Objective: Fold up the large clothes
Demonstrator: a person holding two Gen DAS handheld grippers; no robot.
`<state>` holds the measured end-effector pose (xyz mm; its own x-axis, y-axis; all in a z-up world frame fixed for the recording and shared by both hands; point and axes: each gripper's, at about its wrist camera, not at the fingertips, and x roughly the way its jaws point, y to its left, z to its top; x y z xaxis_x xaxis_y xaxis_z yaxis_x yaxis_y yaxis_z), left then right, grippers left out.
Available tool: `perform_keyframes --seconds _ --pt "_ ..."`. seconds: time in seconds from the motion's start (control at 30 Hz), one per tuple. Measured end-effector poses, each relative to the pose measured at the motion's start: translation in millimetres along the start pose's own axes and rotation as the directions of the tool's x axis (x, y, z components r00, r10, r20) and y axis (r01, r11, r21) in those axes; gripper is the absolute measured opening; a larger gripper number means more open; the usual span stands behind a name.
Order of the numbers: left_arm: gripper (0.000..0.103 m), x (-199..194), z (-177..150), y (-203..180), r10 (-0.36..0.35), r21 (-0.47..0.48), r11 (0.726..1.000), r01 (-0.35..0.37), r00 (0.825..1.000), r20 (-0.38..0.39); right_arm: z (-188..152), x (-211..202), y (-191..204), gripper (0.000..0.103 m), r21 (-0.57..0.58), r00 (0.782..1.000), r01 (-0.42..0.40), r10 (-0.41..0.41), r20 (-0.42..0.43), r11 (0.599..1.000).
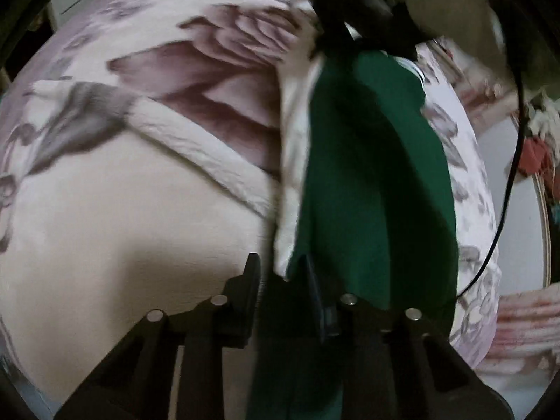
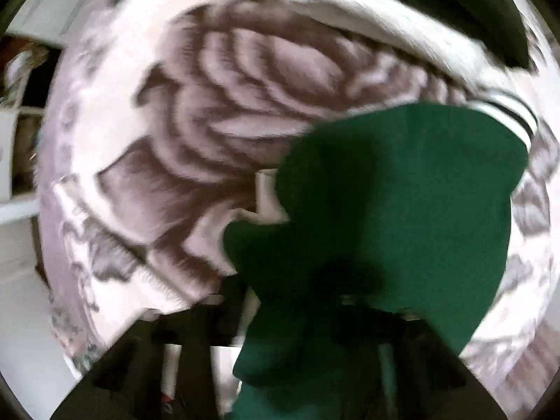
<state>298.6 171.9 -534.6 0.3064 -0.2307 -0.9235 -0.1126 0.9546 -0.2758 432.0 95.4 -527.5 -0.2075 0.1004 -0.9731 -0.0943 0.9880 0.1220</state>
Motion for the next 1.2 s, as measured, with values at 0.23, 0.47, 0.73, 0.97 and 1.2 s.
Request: perform_keyframes --seconds 0.23,0.47,0.73,0.97,1.2 --pt "0.024 -0.5 -25.8 15.0 -0.009 -0.007 1.000 0.008 0.999 -0.041 22.2 12.6 -3.6 0.017 0.107 0.993 -0.103 0.109 -0.049 0.989" --pt "0.035 -45.1 22.5 52.0 -0.035 -0.139 0.990 0.029 0.999 -0.041 24.5 -4.1 -62.9 0.053 0.120 0.859 -0.492 0.503 -0.096 0.862" --pt "0.032 -39.0 132.8 -19.0 -0.042 0.029 0.999 0.039 0.992 0.120 -43.9 -84.3 -219.1 0.075 0.119 0.926 -0.365 0.345 0.156 0.924" --pt "0.020 69.4 202.2 -21.3 0.194 0.079 0.978 -0.192 0.981 -0.018 -27.5 -36.5 -241.2 0.051 0.051 0.921 -0.357 0.343 0.185 0.933" --pt "0.022 118.8 210.9 -12.7 0.315 0.176 0.938 -0.300 0.947 -0.064 55.3 41.4 -233.6 0.050 0.097 0.960 -0.235 0.215 0.181 0.967"
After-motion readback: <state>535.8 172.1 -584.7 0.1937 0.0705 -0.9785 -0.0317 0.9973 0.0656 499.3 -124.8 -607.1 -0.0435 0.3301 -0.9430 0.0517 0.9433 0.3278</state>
